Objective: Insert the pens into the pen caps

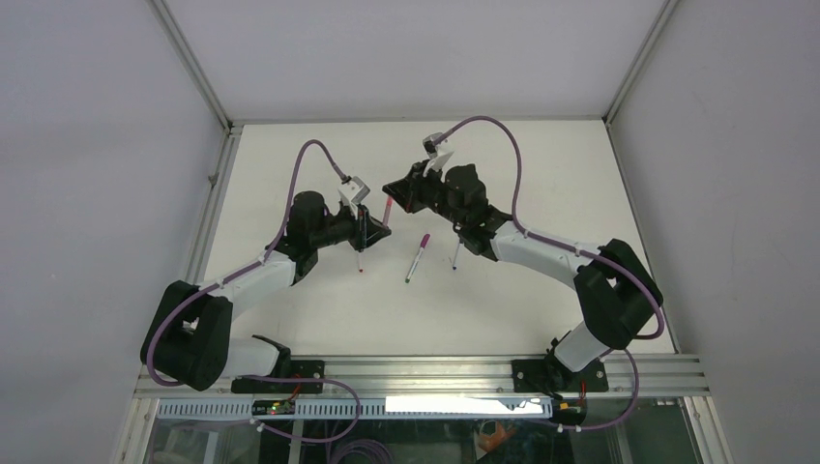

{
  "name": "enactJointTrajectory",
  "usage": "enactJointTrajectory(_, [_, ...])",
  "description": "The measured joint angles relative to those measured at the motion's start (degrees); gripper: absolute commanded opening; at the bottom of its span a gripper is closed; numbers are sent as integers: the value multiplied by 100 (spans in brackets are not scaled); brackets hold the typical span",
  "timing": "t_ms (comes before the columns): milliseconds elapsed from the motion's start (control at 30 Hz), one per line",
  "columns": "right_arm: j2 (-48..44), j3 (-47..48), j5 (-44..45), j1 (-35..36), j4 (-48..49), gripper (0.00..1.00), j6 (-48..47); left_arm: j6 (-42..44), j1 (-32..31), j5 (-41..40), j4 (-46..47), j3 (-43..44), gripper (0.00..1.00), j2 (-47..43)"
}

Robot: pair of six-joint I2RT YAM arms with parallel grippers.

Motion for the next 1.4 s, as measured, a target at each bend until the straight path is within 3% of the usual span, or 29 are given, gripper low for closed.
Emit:
enactJointTrajectory(567, [-2,-229,74,92,20,0,308,179,-42,-299,-975,142,0,-304])
enactJointTrajectory(1000, [42,-304,1010,269,715,0,452,306,-66,-402,-2273,1244,0,-76])
enactJointTrajectory(1400, [146,-20,1134,352,566,0,442,931,-63,-717,-3239,1849,0,-52])
